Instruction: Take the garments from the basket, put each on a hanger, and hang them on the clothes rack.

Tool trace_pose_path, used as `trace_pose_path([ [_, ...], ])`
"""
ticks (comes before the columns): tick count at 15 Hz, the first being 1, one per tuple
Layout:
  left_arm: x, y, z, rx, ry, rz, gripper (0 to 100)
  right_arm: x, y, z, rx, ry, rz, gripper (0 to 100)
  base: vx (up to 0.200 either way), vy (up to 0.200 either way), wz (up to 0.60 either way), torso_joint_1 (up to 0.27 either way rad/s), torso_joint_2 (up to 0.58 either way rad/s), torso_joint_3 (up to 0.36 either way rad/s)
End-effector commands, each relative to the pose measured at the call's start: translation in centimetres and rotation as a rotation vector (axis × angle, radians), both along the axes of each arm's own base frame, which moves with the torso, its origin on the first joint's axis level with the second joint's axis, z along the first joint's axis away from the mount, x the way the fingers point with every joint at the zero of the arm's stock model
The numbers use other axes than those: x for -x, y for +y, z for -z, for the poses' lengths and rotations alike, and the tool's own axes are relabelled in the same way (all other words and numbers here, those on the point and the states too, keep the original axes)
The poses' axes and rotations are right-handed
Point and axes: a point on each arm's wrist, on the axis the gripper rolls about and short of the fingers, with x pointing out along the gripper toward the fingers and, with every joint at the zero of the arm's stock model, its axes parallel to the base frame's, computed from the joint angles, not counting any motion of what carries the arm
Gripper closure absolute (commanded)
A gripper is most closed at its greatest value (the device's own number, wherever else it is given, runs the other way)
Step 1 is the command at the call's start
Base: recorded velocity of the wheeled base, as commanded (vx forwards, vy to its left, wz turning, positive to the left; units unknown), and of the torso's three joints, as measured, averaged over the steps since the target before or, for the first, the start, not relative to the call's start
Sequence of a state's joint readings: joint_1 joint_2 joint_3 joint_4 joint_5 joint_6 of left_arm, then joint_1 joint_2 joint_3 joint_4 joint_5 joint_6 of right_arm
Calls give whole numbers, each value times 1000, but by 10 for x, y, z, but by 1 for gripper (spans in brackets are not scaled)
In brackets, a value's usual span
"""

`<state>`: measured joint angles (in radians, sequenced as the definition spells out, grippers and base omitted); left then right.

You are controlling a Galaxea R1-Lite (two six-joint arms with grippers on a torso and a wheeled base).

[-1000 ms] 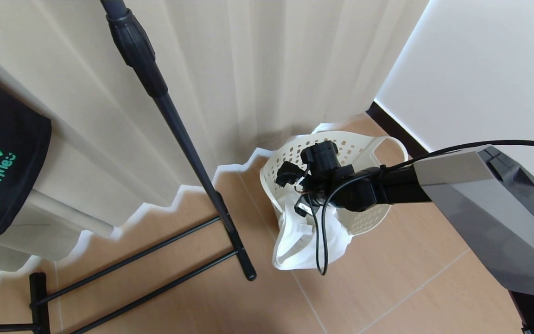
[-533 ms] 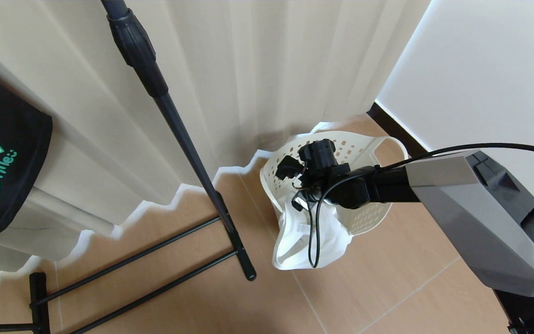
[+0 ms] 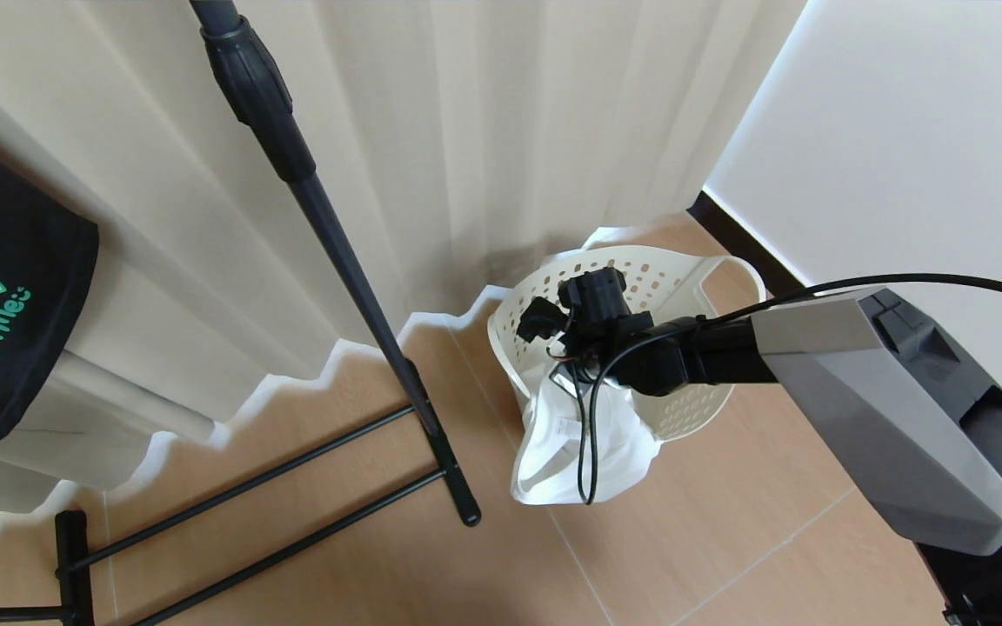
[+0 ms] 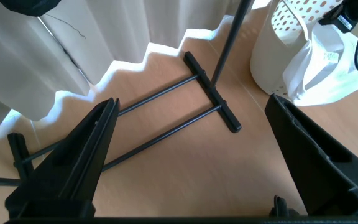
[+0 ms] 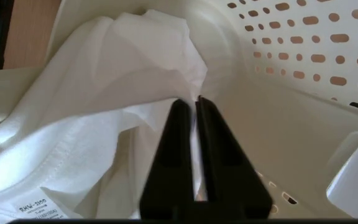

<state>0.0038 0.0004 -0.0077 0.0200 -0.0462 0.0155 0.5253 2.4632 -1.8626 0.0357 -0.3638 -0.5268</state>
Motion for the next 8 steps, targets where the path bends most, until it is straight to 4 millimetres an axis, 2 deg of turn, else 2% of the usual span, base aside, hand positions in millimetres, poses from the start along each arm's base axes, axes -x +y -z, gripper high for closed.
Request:
trace_pose_path([
  [1, 0, 0, 0, 0, 0, -1, 0, 1, 0, 2, -26, 11, 20, 100, 0, 0, 0, 0, 0, 0],
  [3, 0, 0, 0, 0, 0, -1, 0, 9, -3, -5, -153, 27, 99, 100, 0, 0, 0, 0, 0, 0],
  [4, 0, 0, 0, 0, 0, -1, 0, 20, -9, -23, -215, 24, 129, 100, 0, 0, 0, 0, 0, 0],
  [6, 0, 0, 0, 0, 0, -1, 0, 58, -29, -68, -342, 16, 124, 100, 0, 0, 0, 0, 0, 0],
  [8, 0, 0, 0, 0, 0, -1, 0, 114, -58, -113, -493, -78, 54, 100, 0, 0, 0, 0, 0, 0],
])
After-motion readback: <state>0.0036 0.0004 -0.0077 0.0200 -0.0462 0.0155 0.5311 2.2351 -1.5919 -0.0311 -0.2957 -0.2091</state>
